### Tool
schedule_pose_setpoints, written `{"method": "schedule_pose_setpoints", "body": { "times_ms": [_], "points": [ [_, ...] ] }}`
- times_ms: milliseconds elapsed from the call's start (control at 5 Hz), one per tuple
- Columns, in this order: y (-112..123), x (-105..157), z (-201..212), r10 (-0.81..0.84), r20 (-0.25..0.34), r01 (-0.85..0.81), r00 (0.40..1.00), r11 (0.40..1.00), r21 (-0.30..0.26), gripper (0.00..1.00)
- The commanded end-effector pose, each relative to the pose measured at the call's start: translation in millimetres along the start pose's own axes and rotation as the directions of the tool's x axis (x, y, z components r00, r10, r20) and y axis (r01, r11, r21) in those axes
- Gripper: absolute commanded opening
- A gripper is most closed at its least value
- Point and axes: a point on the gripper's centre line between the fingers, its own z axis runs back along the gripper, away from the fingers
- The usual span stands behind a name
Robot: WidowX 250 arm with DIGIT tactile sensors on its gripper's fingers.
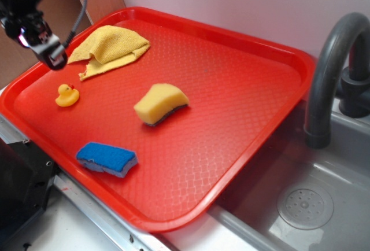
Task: Grab the yellow duck.
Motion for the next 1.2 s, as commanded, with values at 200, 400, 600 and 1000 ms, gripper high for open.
{"method": "schedule_pose_setpoints", "body": {
  "times_ms": [200,400,600,1000],
  "points": [
    [9.9,2.3,-70.8,-0.086,-0.136,0.085,0.987,0.996,-0.01,1.0],
    [8.5,-3.4,-83.4,-0.104,-0.164,0.106,0.981,0.994,0.004,1.0],
    [9.2,-4.8,-96.0,-0.121,-0.188,0.121,0.975,0.993,-0.013,1.0],
    [12.8,-4.9,-102.5,-0.116,-0.209,0.113,0.971,0.993,-0.027,0.0]
  ]
}}
